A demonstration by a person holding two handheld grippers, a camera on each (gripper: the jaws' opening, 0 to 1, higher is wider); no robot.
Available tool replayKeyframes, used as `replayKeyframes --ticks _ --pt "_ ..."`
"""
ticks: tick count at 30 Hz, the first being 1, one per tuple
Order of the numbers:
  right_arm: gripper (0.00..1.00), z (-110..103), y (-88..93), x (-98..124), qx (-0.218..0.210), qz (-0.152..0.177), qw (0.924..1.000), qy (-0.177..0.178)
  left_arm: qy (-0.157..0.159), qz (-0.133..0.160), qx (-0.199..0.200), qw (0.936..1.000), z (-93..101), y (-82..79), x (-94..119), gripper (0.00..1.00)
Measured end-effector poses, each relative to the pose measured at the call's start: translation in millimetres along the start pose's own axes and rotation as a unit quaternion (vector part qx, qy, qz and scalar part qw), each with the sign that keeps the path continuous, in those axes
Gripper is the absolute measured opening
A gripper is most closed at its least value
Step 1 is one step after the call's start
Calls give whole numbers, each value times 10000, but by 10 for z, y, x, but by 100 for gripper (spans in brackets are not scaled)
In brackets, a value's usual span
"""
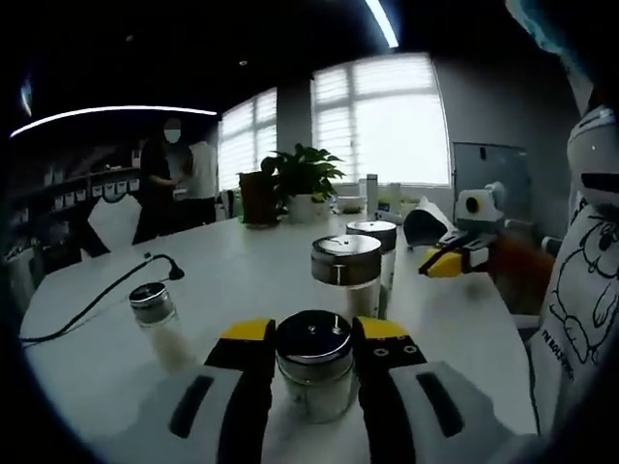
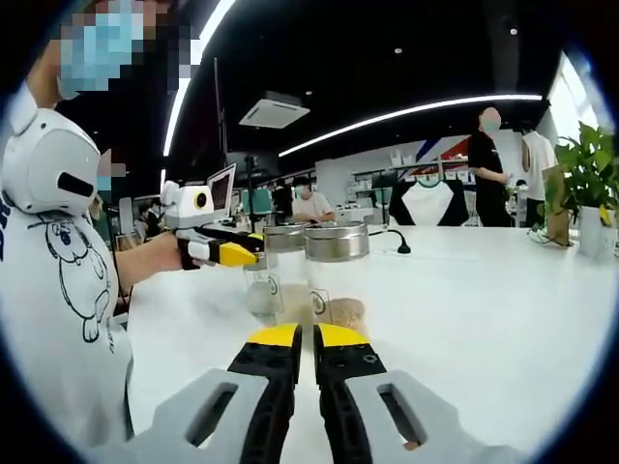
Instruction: Rotate the seasoning bottle until the label or dispensing opening points toward the visible target arrow and the bottle remains upright within the marked orientation range
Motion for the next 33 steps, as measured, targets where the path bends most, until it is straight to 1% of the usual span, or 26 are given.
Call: replayKeyframes --ticks 2,3,4,7,9,10,11,12,13,14,15,16,17,19,20,21,22,24,25,26,28,31,32,33 --pt "2 -1 -1 -4 4 -11 10000 -4 51 80 66 9999 -5 -5 -3 41" --pt "2 -1 -2 -7 5 -20 10000 -9 80 154 173 9997 -21 -12 1 44" --pt "2 0 -2 -8 8 -25 10000 -11 94 189 202 9996 -36 -15 8 45" --pt "2 3 -5 -18 10 -37 10000 -25 74 270 191 9994 -101 -37 46 45" --pt "2 3 -6 -23 12 -41 10000 -33 181 285 140 9993 -134 -50 66 44" --pt "2 3 -6 -25 14 -45 10000 -37 185 267 129 9994 -147 -50 72 44" --pt "2 2 -6 -27 16 -45 10000 -44 253 248 39 9994 -169 -44 77 45" --pt "2 2 -6 -27 11 -43 10000 -49 356 241 34 9991 -179 -40 79 45" --pt "2 3 -3 -28 3 -41 10000 -53 621 360 13 9974 -176 -49 75 46" --pt "2 4 1 -28 1 -43 10000 -53 769 477 95 9958 -176 -56 71 48" --pt "2 5 8 -28 -5 -52 10000 -48 795 491 354 9950 -203 -50 66 52" --pt "2 4 13 -28 -8 -58 10000 -43 823 550 358 9944 -225 -53 58 55" --pt "2 2 20 -25 -13 -63 10000 -42 957 636 332 9928 -238 -57 51 58" --pt "2 1 29 -22 -30 -72 10000 -39 988 632 302 9926 -266 -48 47 57" --pt "2 1 34 -19 -30 -79 10000 -30 1177 695 243 9903 -258 -51 38 55" --pt "2 0 36 -17 -29 -83 10000 -26 1242 683 247 9896 -259 -47 33 54" --pt "2 -1 38 -14 -32 -91 10000 -22 1422 696 148 9873 -246 -45 25 51" --pt "2 -1 36 -9 -22 -90 10000 -17 1526 770 46 9853 -242 -48 18 42" --pt "2 1 34 -6 -27 -85 10000 -14 1608 794 5 9838 -238 -45 11 40" --pt "2 3 32 -4 -27 -77 10000 -12 1628 748 27 9838 -244 -37 1 40" --pt "2 4 33 -3 -28 -77 10000 -11 1620 607 -74 9849 -257 -6 -23 42" --pt "3 2 40 -7 -25 -84 10000 -19 1635 495 -137 9852 -262 32 -51 41" --pt "3 2 43 -7 -29 -85 10000 -18 1617 476 -114 9856 -267 42 -60 40" --pt "3 4 46 -6 -33 -88 10000 -11 1605 424 56 9861 -262 62 -68 39"
Point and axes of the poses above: the point that each gripper's makers call its tool centre point, and the gripper's own axes: x roughly backward along the fingers, z roughly to its right, y roughly out of its underside, the point moved 9 cm from there along x, roughly backward along the fingers, and after that the axes turned 13 degrees about -x, right-handed, at the moved point
